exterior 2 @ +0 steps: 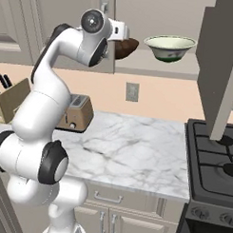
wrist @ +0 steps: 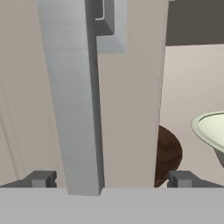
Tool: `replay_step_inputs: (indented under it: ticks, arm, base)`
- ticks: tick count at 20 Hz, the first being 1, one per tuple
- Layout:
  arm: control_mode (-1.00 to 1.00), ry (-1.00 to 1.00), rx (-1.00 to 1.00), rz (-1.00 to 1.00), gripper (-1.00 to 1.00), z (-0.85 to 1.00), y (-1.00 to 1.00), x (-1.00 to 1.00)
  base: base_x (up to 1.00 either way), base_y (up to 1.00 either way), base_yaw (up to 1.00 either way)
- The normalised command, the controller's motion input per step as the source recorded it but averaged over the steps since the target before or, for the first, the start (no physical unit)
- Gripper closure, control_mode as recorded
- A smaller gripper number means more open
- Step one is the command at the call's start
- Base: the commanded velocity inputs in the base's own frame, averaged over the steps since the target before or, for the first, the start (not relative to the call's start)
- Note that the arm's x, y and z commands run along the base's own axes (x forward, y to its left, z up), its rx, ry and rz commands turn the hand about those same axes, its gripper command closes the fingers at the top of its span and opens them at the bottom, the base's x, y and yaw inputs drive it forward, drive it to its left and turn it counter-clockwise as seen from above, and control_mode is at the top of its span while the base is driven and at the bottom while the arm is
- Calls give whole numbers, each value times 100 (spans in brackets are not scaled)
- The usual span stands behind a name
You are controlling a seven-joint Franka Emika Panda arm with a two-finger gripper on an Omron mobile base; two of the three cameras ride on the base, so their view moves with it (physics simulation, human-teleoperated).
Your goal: Move the bowls from the cabinet to the plates on the dining table.
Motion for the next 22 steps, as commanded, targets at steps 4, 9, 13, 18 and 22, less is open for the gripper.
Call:
replay_step_inputs:
  ticks: [4,9,13,18,22]
  arm:
    - [-100,0,1,0,-100,0,0,43]
    - [-100,0,0,0,100,0,0,36]
    - [-100,-5,3,0,100,0,0,-17]
    - [-100,-11,5,1,100,0,8,-61]
    - [-100,-12,1,0,100,0,16,-59]
  base:
    - [0,0,0]
    - [0,0,0]
    - [0,0,0]
    - [0,0,0]
    - [0,0,0]
